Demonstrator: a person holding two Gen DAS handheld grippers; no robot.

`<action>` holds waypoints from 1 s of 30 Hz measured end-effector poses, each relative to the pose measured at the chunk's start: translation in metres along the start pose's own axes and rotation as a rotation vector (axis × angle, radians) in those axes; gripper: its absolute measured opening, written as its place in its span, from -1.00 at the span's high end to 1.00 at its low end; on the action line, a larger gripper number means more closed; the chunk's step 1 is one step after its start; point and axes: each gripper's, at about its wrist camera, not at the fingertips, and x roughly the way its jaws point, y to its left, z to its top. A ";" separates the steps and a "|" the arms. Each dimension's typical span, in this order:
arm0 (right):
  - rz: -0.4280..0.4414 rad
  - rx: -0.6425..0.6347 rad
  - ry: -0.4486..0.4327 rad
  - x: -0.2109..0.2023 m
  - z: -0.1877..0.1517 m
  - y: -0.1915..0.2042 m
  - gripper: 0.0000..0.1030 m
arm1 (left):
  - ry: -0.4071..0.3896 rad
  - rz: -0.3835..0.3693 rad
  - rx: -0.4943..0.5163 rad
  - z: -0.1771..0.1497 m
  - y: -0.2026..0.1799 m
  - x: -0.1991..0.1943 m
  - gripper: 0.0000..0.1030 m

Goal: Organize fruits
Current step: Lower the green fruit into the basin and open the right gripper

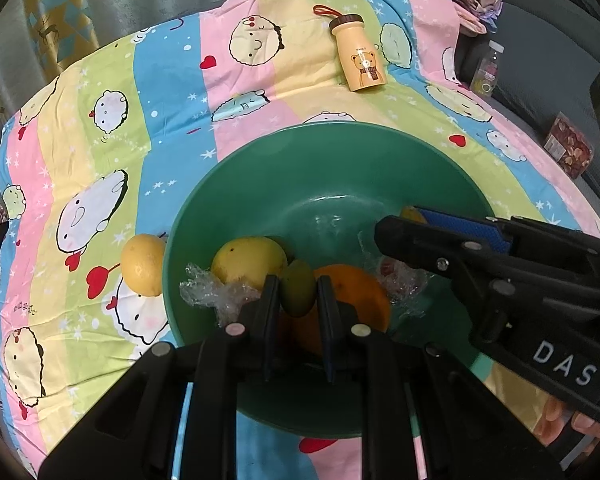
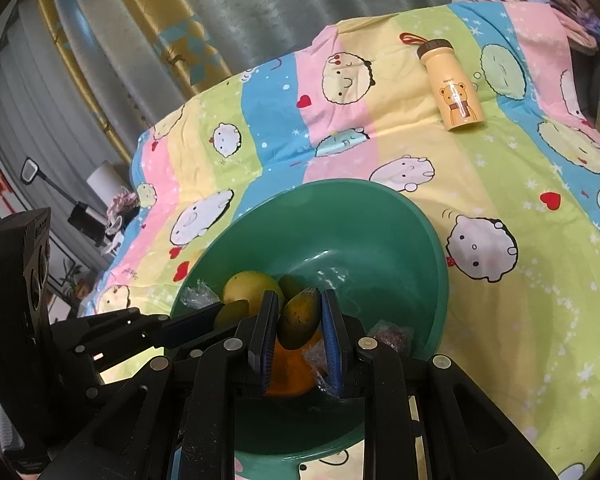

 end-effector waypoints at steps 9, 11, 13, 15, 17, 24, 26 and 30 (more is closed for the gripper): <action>-0.022 -0.022 0.008 0.001 0.000 0.005 0.54 | 0.010 0.003 0.007 0.000 0.001 0.002 0.64; -0.024 -0.023 0.009 0.001 -0.001 0.006 0.54 | 0.010 0.003 0.009 -0.001 0.001 0.002 0.64; -0.027 -0.026 0.010 0.002 -0.001 0.007 0.54 | 0.011 0.004 0.011 -0.001 0.001 0.003 0.64; -0.029 -0.027 0.011 0.002 -0.001 0.007 0.54 | 0.012 0.006 0.012 -0.001 0.001 0.003 0.64; -0.028 -0.027 0.011 0.002 -0.001 0.007 0.54 | 0.012 0.005 0.014 -0.001 0.001 0.003 0.64; -0.031 -0.027 0.013 0.002 -0.001 0.007 0.54 | 0.017 0.008 0.016 -0.001 0.001 0.004 0.64; -0.033 -0.024 0.012 0.002 -0.001 0.007 0.54 | 0.019 0.008 0.016 -0.001 0.001 0.004 0.64; -0.039 -0.022 0.011 0.001 -0.001 0.006 0.54 | 0.019 0.010 0.016 -0.001 0.001 0.004 0.62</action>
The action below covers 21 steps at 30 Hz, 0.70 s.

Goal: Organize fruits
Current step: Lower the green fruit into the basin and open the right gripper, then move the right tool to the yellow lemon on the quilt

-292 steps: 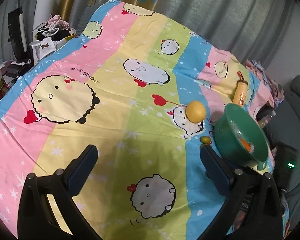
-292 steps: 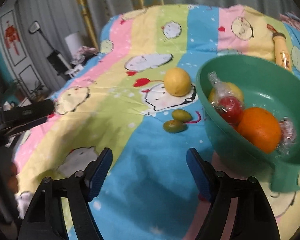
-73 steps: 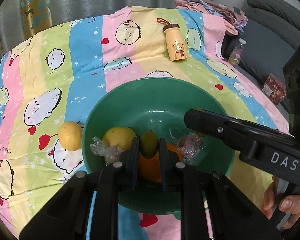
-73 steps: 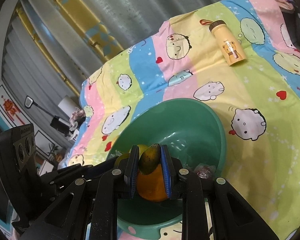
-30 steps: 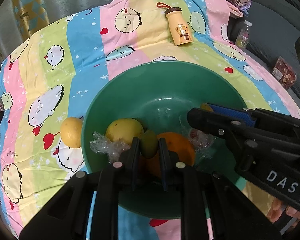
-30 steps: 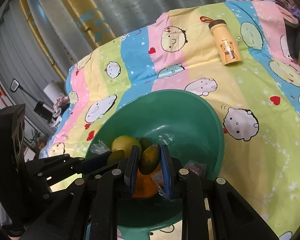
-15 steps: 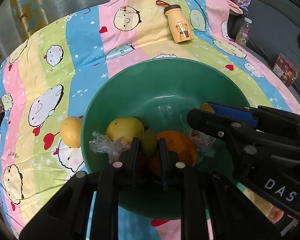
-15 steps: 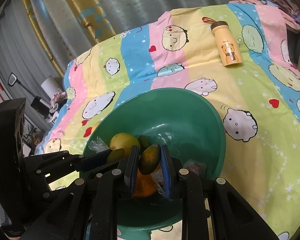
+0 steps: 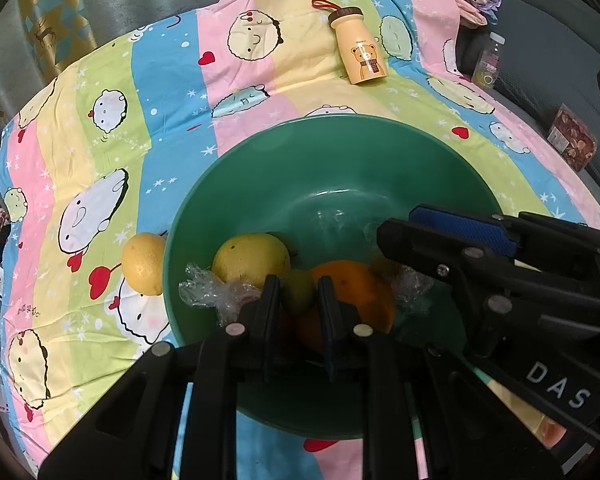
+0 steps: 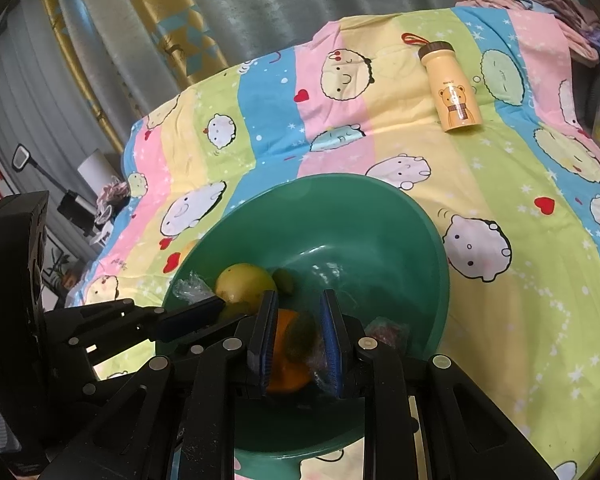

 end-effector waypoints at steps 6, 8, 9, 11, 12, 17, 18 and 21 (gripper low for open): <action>-0.011 0.005 -0.005 -0.002 -0.001 -0.002 0.54 | -0.001 0.001 -0.001 0.000 0.001 -0.001 0.60; -0.010 0.013 -0.011 -0.004 -0.001 -0.004 0.53 | -0.002 0.001 -0.004 -0.001 0.001 -0.001 0.60; -0.014 0.016 -0.014 -0.005 -0.001 -0.004 0.50 | -0.003 0.000 -0.007 -0.001 0.002 -0.002 0.58; -0.017 0.023 -0.023 -0.007 0.001 -0.005 0.41 | -0.008 0.000 -0.013 -0.001 0.002 -0.003 0.40; -0.017 0.028 -0.027 -0.009 0.002 -0.005 0.32 | -0.010 -0.001 -0.016 -0.001 0.002 -0.004 0.27; 0.006 0.070 -0.061 -0.018 0.005 -0.011 -0.08 | -0.023 -0.012 -0.028 0.000 0.000 -0.008 0.06; 0.007 0.077 -0.068 -0.020 0.006 -0.012 -0.09 | -0.027 -0.012 -0.028 0.000 0.000 -0.009 -0.03; 0.015 0.101 -0.091 -0.027 0.007 -0.017 -0.13 | -0.039 -0.013 -0.036 0.000 -0.001 -0.013 -0.29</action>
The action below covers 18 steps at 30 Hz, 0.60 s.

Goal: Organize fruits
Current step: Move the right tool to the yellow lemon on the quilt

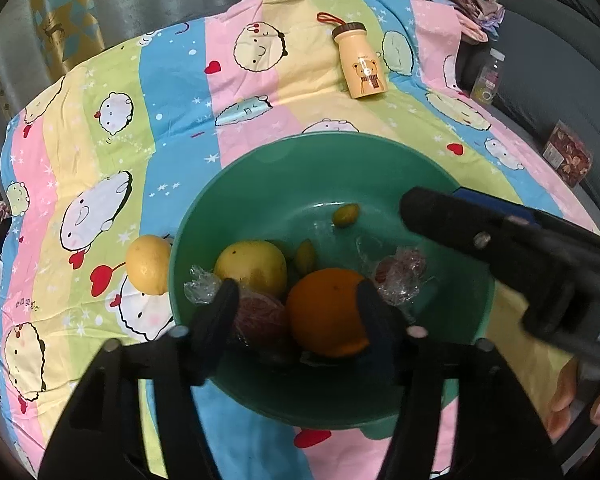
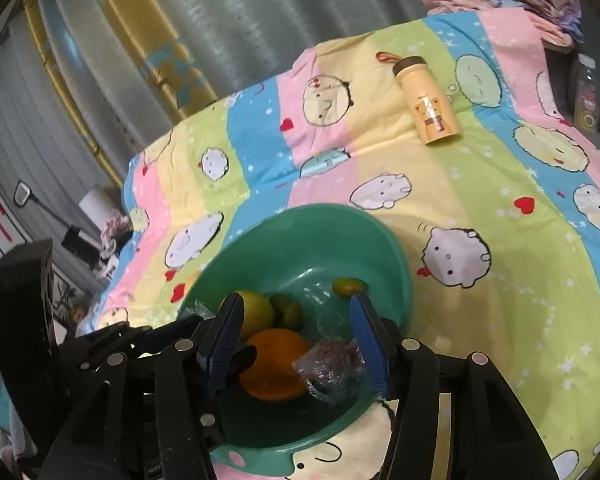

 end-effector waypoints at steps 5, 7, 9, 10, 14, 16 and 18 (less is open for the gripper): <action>-0.003 0.037 -0.035 -0.010 0.002 -0.010 -0.26 | -0.018 -0.007 -0.011 0.001 -0.001 -0.007 -0.45; 0.001 0.051 -0.043 -0.013 0.002 -0.014 -0.27 | -0.027 -0.004 -0.013 0.001 -0.002 -0.011 -0.53; 0.002 0.063 -0.051 -0.016 0.003 -0.018 -0.27 | -0.033 -0.004 -0.017 0.001 -0.002 -0.015 -0.58; 0.001 0.067 -0.055 -0.017 0.004 -0.019 -0.28 | -0.037 -0.002 -0.020 0.001 -0.002 -0.017 -0.66; 0.009 0.089 -0.065 -0.024 0.005 -0.028 -0.32 | -0.053 -0.008 -0.040 -0.003 0.002 -0.025 -0.77; 0.007 0.103 -0.070 -0.027 0.005 -0.031 -0.39 | -0.075 -0.032 -0.079 -0.007 0.007 -0.032 -0.98; 0.002 0.114 -0.072 -0.029 0.004 -0.033 -0.41 | -0.101 -0.067 -0.120 -0.012 0.014 -0.039 -0.99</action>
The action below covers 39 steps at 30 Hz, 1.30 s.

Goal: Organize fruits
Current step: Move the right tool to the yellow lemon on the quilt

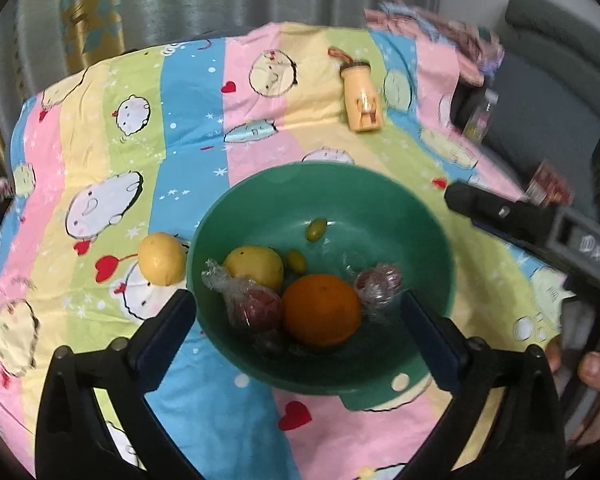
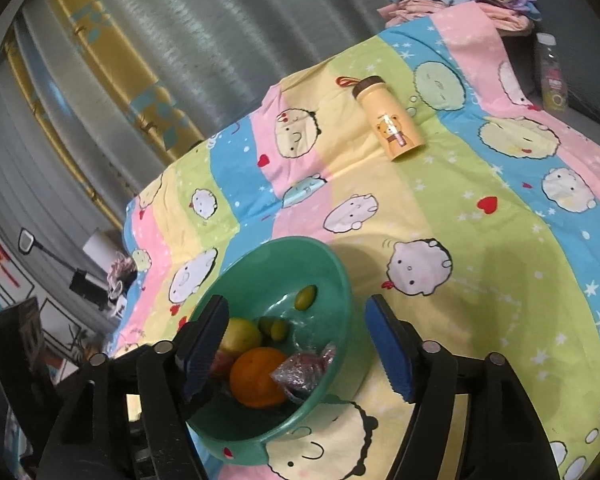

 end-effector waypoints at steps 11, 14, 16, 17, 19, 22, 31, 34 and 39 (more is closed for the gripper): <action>0.075 -0.085 -0.017 -0.006 -0.008 0.027 -0.42 | -0.167 0.000 -0.311 -0.039 0.104 -0.065 -0.99; 0.123 -0.166 -0.007 -0.005 -0.017 0.052 -0.42 | -0.162 0.028 -0.377 -0.058 0.132 -0.069 -0.99; 0.146 -0.233 0.000 -0.004 -0.024 0.072 -0.42 | -0.160 0.027 -0.396 -0.071 0.142 -0.071 -0.99; 0.152 -0.258 0.002 -0.004 -0.028 0.079 -0.42 | -0.159 0.023 -0.402 -0.076 0.147 -0.072 -0.99; 0.176 -0.322 0.013 -0.004 -0.039 0.099 -0.42 | -0.160 0.005 -0.411 -0.087 0.154 -0.072 -0.99; 0.246 -0.385 0.050 0.000 -0.056 0.125 -0.42 | -0.174 -0.019 -0.419 -0.098 0.163 -0.075 -0.99; 0.241 -0.458 0.198 0.047 -0.119 0.170 -0.42 | -0.205 -0.095 -0.479 -0.112 0.196 -0.079 -0.99; 0.155 -0.403 0.213 0.076 -0.127 0.178 -0.42 | -0.252 -0.088 -0.511 -0.115 0.211 -0.095 -0.99; -0.075 -0.485 0.170 0.128 -0.127 0.220 -0.39 | -0.293 -0.065 -0.497 -0.129 0.228 -0.117 -0.99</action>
